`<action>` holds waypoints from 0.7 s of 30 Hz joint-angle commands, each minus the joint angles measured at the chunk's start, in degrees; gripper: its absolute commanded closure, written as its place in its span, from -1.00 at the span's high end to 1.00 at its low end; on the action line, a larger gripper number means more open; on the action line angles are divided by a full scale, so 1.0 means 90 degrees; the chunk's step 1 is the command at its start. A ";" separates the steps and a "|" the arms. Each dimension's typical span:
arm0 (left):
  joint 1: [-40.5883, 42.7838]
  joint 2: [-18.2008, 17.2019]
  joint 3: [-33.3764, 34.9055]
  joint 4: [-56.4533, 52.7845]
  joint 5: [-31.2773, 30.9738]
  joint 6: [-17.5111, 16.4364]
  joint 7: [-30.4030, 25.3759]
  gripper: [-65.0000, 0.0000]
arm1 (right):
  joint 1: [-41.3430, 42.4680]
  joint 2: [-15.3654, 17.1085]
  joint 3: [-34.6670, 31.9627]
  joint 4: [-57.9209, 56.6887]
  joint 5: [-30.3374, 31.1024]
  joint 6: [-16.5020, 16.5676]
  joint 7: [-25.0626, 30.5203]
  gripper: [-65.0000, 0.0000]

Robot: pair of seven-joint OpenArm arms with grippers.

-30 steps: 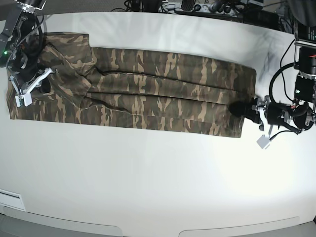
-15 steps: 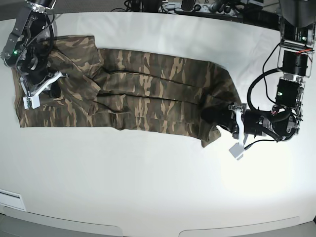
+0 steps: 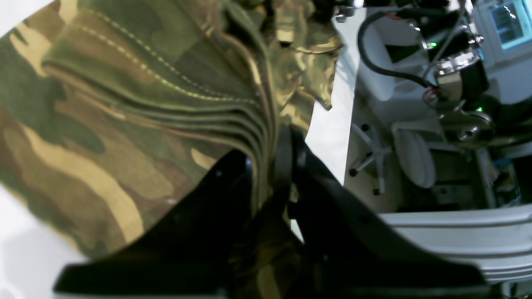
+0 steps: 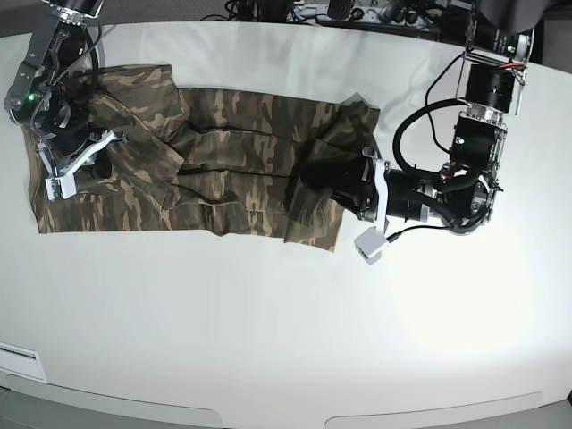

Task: Fold the T-shirt properly
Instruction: 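Lift the strip end with the left gripper and fold it toward the right gripper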

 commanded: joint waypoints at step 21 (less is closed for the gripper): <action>-0.0092 0.0998 -0.0051 0.0107 0.0777 0.0010 -0.1095 0.21 | 0.0000 0.0063 -0.0010 0.0029 -0.0022 -0.0053 -0.0168 -0.14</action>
